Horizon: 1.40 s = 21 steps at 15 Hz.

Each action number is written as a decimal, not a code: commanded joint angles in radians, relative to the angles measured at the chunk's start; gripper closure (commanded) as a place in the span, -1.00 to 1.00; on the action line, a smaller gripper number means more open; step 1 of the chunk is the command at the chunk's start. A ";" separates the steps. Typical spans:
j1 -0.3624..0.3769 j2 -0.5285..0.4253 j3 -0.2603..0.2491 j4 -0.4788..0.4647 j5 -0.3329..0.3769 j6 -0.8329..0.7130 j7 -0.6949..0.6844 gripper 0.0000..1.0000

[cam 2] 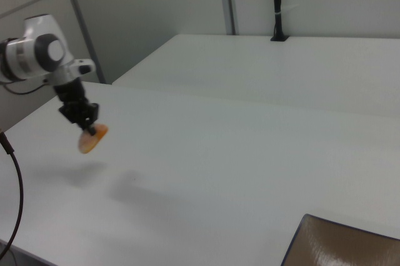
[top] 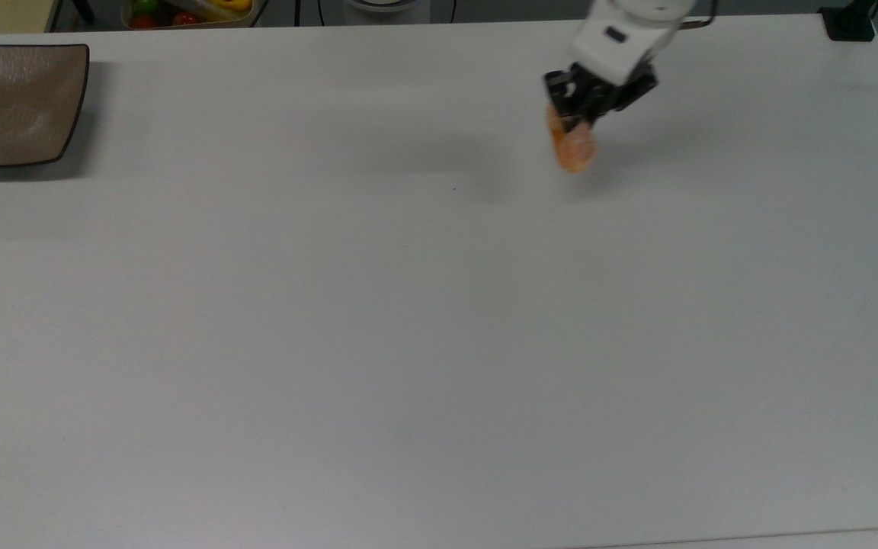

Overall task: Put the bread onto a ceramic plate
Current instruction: 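Lift the bread roll and carry it to the dark ceramic plate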

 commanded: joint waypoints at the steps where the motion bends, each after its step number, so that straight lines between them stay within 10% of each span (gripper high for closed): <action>1: -0.040 -0.052 -0.086 -0.041 0.004 -0.037 -0.104 0.60; 5: -0.064 -0.069 -0.222 -0.038 0.011 -0.038 -0.222 0.60; 21: -0.260 -0.093 -0.462 -0.033 0.045 -0.014 -0.569 0.59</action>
